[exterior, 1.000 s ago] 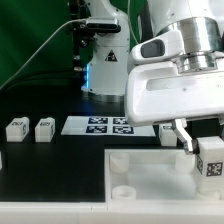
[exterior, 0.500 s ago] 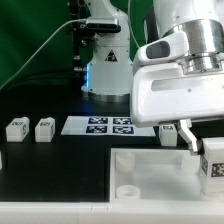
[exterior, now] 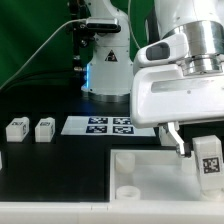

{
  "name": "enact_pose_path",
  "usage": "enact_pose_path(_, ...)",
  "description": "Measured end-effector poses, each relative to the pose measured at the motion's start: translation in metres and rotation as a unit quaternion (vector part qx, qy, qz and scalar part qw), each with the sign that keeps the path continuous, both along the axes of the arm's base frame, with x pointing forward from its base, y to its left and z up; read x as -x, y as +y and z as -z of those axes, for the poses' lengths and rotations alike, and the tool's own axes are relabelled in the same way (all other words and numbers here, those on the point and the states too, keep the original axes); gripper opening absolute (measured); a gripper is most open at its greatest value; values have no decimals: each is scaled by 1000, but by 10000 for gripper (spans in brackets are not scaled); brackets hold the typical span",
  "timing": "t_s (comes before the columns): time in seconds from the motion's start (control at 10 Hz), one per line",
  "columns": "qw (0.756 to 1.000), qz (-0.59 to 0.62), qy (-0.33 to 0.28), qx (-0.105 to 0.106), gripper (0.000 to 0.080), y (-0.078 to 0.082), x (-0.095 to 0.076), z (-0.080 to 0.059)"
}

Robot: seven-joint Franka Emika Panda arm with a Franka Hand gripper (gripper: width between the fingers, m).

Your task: Assemble one leg

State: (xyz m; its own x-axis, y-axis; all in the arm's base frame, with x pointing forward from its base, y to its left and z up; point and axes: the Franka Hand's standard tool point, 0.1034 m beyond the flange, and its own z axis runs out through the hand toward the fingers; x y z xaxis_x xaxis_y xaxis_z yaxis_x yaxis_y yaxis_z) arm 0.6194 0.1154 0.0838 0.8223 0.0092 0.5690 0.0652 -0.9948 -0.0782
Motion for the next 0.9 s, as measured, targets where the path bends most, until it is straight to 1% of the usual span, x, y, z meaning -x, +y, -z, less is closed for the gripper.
enact_pose_path(0.3, 1000, 0, 0, 0, 649, 0, 0, 0)
enact_pose_path(0.9, 1000, 0, 6, 0, 649, 0, 1, 1)
